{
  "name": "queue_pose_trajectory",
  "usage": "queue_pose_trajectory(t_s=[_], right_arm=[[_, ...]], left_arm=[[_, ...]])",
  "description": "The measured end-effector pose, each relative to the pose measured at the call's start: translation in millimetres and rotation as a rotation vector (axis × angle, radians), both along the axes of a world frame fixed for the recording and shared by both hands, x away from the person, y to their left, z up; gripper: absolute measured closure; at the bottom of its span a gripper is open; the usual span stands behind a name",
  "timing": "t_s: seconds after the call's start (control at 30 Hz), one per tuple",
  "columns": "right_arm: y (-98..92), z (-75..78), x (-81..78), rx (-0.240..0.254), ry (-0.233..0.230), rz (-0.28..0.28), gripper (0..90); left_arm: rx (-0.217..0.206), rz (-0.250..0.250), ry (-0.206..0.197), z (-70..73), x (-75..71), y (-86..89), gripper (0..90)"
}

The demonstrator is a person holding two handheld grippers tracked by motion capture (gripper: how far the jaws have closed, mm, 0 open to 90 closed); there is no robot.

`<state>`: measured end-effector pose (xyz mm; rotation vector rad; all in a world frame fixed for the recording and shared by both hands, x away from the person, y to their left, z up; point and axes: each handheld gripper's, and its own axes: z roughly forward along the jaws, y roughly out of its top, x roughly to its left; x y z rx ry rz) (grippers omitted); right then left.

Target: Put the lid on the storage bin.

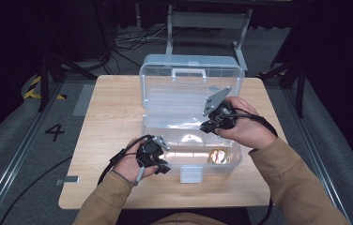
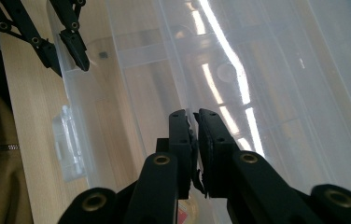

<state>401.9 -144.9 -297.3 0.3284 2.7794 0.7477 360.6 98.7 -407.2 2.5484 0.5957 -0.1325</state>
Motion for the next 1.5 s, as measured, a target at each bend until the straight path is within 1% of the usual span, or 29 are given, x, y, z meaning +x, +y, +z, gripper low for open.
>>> queue_pose_trajectory(t_s=[0.13, 0.3, 0.4, 0.53, 0.6, 0.87, 1.13, 1.47, 1.5], right_arm=[[-0.1, -1.3, -2.6, 0.0, 0.003, 0.001, 85.1], [-0.3, -2.8, -5.1, -0.005, 0.005, 0.017, 85.1], [-0.4, -3.8, -7.0, -0.004, 0.002, 0.014, 85.1], [-0.7, -4.8, -9.0, -0.003, 0.002, 0.015, 85.1], [-1.3, -5.2, -9.2, -0.007, 0.004, 0.024, 85.1], [-1.7, -7.3, -12.3, -0.008, 0.008, 0.029, 85.1], [-2.0, -9.8, -15.5, -0.008, 0.012, 0.033, 85.1], [-3.0, -11.1, -17.3, 0.001, 0.004, 0.024, 84.7], [-3.0, -11.1, -17.5, 0.001, 0.003, 0.023, 84.5]], left_arm=[[0.001, 0.003, 0.001, 0.1, 0.0, 0.0, 74.6], [0.0, 0.0, 0.003, 0.2, 0.4, 0.1, 74.6], [-0.004, 0.006, 0.006, 0.1, 0.3, -0.1, 74.5], [-0.002, -0.001, 0.006, 0.2, 1.2, 0.1, 74.4], [-0.002, 0.003, 0.007, 0.2, 1.1, 0.1, 74.4], [-0.005, 0.009, 0.011, 0.1, 0.7, -0.1, 74.4], [-0.005, 0.009, 0.011, 0.1, 0.7, -0.1, 74.4], [-0.002, 0.01, 0.007, 0.0, 0.1, -0.3, 74.0], [0.003, 0.01, 0.004, 0.0, 0.0, -0.2, 74.0]])
